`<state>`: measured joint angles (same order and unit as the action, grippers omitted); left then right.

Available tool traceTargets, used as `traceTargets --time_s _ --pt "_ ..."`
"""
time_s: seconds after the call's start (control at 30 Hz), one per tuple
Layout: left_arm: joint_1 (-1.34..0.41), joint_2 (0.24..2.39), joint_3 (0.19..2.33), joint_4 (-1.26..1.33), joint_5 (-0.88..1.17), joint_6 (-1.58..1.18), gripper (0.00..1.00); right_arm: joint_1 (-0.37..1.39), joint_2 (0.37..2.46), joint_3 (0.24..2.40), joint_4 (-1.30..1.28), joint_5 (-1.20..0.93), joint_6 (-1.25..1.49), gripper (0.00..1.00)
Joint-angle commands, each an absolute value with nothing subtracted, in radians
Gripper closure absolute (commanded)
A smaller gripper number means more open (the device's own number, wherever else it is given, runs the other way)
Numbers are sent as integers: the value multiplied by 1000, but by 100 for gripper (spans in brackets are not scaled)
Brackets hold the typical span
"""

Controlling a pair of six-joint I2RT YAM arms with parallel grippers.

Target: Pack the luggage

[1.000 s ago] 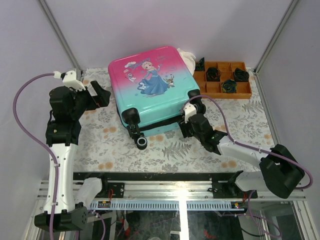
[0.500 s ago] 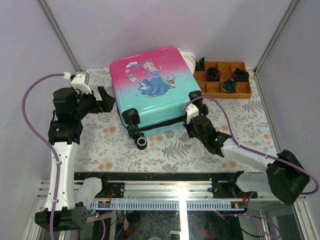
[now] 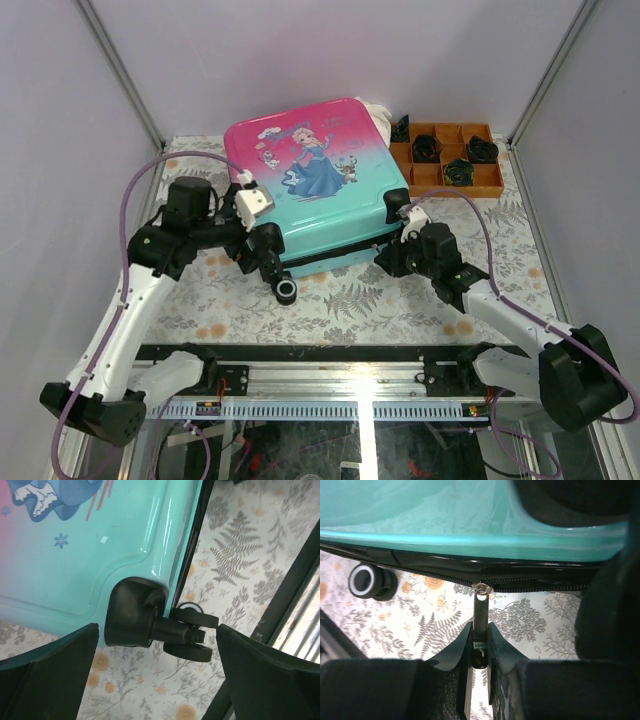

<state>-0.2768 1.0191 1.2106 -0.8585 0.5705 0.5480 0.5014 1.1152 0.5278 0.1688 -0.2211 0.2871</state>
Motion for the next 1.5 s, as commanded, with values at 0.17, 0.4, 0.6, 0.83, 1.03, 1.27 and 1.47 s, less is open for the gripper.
traceTargets --time_s 0.17,0.4,0.6,0.83,1.03,1.27,1.47 --pt "-589 1129 1286 -811 167 741 0 382 1057 510 149 -437 567 100" --pt "-783 1152 1218 -740 42 884 0 303 1070 458 191 -508 650 100" --pt "-801 1121 1283 -1013 347 1248 13 296 1077 467 180 -523 629 100" --pt "-815 1262 1499 -1454 347 1530 14 296 1082 459 195 -523 621 100" --pt "-856 1266 1436 -1453 217 1668 8 294 1091 462 191 -518 626 100" --pt "-859 1368 1439 -1420 146 1667 5 288 1088 461 173 -509 617 100" --pt "-862 1364 1342 -1385 99 1705 17 249 1074 469 133 -506 577 100"
